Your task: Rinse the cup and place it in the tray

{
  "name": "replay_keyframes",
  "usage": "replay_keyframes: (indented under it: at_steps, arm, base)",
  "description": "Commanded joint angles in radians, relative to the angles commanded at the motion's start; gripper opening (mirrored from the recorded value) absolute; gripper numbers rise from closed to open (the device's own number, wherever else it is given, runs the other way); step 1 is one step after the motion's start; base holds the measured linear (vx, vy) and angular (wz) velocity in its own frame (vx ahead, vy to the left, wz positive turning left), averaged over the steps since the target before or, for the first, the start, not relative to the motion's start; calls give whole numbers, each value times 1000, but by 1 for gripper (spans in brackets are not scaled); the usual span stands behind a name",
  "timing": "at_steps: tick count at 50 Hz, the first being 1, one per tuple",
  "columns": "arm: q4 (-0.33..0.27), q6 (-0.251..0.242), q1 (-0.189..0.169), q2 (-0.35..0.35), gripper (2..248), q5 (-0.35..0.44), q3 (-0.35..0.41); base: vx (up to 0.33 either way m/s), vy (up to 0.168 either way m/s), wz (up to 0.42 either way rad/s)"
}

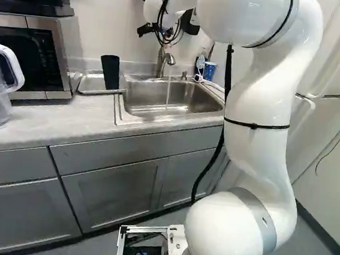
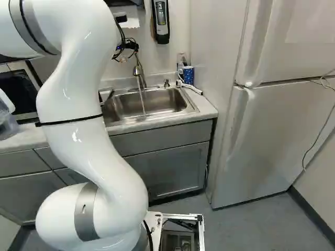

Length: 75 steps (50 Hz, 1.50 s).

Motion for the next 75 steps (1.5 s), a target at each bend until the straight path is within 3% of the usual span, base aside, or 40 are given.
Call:
replay_keyframes:
  at_steps: [13, 42, 59, 75]
  arm:
    - [0, 0, 1, 9, 247, 10, 10]
    - [0, 0, 12, 83, 247, 92, 133]
    - [0, 0, 12, 83, 247, 167, 134]
    - [0, 0, 6, 90, 247, 170, 142]
  base:
    - [0, 0, 0]
    - [0, 0, 0]
    - [0, 0, 0]
    - [0, 0, 0]
